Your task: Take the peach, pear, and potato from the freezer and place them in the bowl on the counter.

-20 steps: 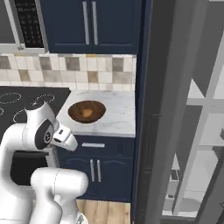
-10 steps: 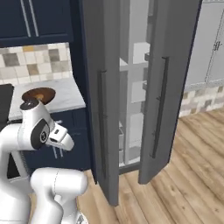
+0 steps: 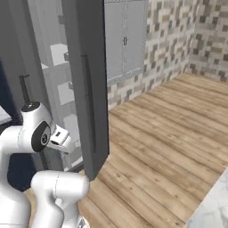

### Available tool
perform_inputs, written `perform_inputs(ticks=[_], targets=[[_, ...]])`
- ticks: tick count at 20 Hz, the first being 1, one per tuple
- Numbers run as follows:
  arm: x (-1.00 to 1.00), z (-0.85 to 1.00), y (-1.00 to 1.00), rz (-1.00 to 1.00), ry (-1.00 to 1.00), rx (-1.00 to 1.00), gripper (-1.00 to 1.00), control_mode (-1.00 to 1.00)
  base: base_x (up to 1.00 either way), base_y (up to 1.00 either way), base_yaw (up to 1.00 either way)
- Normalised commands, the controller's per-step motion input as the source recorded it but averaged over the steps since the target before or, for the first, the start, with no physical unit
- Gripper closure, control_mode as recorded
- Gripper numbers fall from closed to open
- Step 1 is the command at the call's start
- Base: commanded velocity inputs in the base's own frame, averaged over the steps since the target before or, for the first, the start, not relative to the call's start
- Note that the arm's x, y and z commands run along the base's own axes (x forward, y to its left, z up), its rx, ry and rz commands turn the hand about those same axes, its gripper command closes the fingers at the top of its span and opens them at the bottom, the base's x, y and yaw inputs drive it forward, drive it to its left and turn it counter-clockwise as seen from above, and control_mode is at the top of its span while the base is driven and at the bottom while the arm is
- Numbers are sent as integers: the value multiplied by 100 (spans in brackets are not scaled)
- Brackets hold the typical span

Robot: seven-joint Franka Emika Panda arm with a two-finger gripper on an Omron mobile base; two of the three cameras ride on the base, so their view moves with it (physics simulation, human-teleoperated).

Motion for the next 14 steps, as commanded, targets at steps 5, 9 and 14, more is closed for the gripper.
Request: perform_inputs(ticks=[5, 9, 14], targets=[[0, 0, 0, 0, 0, 0, -100, 100, 95, -70, -12], [0, 0, 0, 0, 0, 0, -100, 100, 100, -33, 3], [0, 0, 0, 0, 0, 0, -100, 100, 100, -21, 4]])
